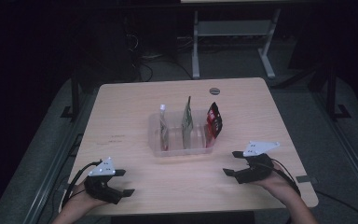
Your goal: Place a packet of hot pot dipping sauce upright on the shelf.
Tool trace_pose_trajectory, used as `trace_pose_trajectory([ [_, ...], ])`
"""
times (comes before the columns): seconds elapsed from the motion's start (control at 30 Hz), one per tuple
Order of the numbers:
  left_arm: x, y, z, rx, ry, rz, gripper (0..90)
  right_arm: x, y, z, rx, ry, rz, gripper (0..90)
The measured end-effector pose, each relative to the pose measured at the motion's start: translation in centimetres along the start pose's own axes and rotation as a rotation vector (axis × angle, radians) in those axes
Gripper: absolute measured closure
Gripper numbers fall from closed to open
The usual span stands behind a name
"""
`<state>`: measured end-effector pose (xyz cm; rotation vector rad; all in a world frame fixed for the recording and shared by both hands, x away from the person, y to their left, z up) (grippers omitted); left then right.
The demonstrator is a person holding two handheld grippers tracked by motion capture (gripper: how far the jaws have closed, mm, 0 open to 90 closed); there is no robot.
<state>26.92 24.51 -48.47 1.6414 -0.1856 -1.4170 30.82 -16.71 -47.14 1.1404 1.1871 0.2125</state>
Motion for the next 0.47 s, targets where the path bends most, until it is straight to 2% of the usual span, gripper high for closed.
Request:
trace_pose_trajectory([
  [0.17, 0.17, -0.41, -0.24, 0.012, 0.013, -0.028, 17.9, 0.48, -0.71, 0.21, -0.015, -0.006, -0.035, 21.6],
  [0.27, 0.26, -0.57, -0.35, 0.025, 0.018, -0.044, 17.8, 0.49, -0.82, 0.22, -0.017, -0.002, -0.039, 21.5],
  [0.47, 0.54, -0.52, -0.22, 0.033, 0.017, -0.047, 17.6, 0.39, -0.74, 0.23, -0.013, 0.003, -0.027, 21.0],
])
Point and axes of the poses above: each handheld gripper's, and its own axes: x roughly forward along the jaws, y roughly out of its top, z roughly to its right, the point moved 6 cm from there along x, roughly forward along the jaws, and after that the axes turned 1 degree about z, right-handed, at the moved point
